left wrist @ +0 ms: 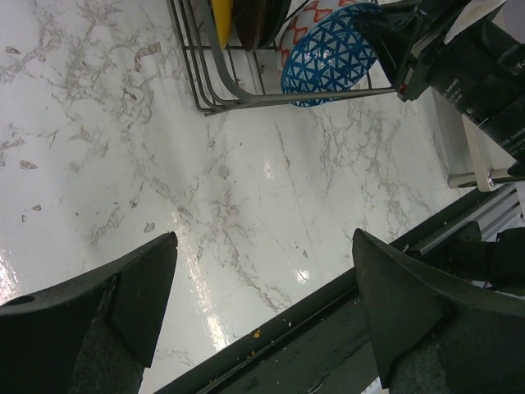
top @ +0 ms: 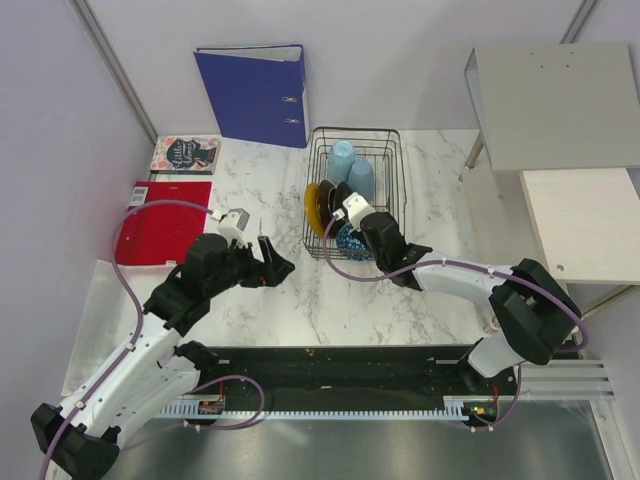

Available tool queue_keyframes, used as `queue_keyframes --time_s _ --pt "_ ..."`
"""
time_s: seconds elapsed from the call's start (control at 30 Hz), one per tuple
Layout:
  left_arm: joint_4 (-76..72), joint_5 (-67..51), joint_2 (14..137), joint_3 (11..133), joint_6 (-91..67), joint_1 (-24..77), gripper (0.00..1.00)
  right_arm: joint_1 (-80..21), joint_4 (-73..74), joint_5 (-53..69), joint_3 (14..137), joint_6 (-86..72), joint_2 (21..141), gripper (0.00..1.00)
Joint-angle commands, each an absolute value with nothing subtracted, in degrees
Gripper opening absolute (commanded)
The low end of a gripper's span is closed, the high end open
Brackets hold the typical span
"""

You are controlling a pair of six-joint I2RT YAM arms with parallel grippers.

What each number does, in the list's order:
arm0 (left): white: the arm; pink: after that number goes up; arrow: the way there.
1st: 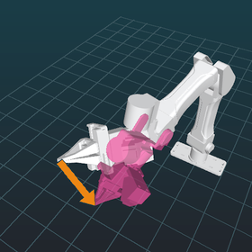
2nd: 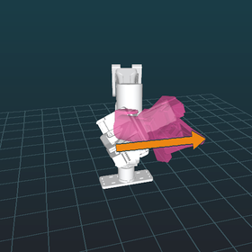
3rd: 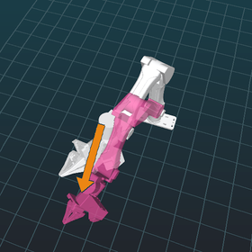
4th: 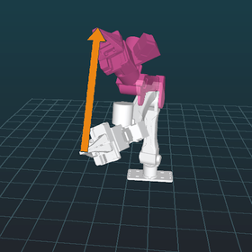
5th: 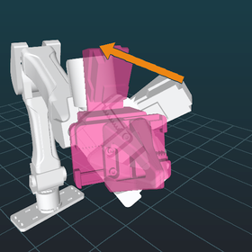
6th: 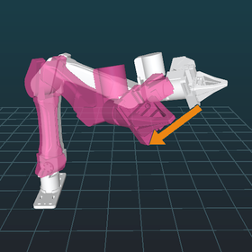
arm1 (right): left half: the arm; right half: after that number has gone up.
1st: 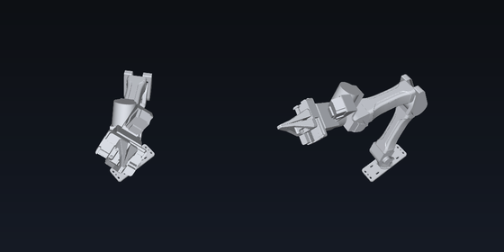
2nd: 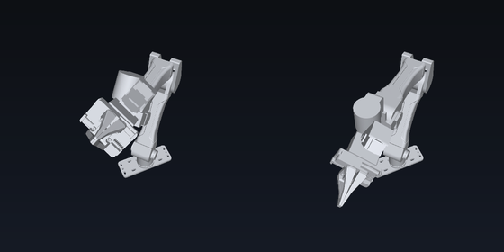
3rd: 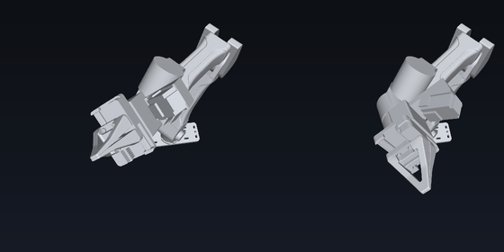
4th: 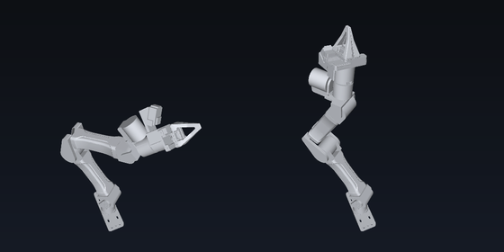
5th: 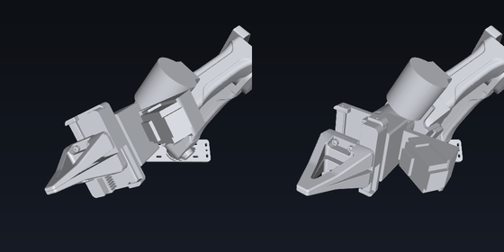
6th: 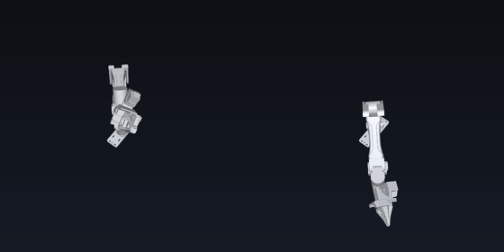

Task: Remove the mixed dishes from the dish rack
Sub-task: Pick up the bowl from the dish rack.

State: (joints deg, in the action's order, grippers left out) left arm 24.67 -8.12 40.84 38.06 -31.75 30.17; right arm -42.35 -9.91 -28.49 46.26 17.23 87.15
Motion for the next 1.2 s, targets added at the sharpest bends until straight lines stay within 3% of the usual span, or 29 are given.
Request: queue_keyframes --time_s 0.0,0.27,0.47,0.9,1.17 --pt "22.1 -9.0 41.0 37.8 -33.0 30.0 0.93 -43.2 -26.1 -42.6 42.3 20.9 87.9 0.00" --pt "22.1 -8.4 40.8 37.6 -32.9 30.0 0.93 -45.5 -48.1 -53.8 34.3 32.3 91.0 0.00" --pt "22.2 -8.4 41.0 37.6 -32.9 30.0 0.93 -47.0 -48.9 -53.9 32.8 33.0 89.1 0.00" --pt "22.1 -8.6 41.0 37.6 -33.2 30.0 0.93 -50.4 -22.6 -46.4 40.2 20.8 73.6 0.00" --pt "21.6 -7.9 42.0 38.2 -33.3 30.0 0.93 -50.9 -1.1 -32.0 55.4 4.0 65.3 0.00"
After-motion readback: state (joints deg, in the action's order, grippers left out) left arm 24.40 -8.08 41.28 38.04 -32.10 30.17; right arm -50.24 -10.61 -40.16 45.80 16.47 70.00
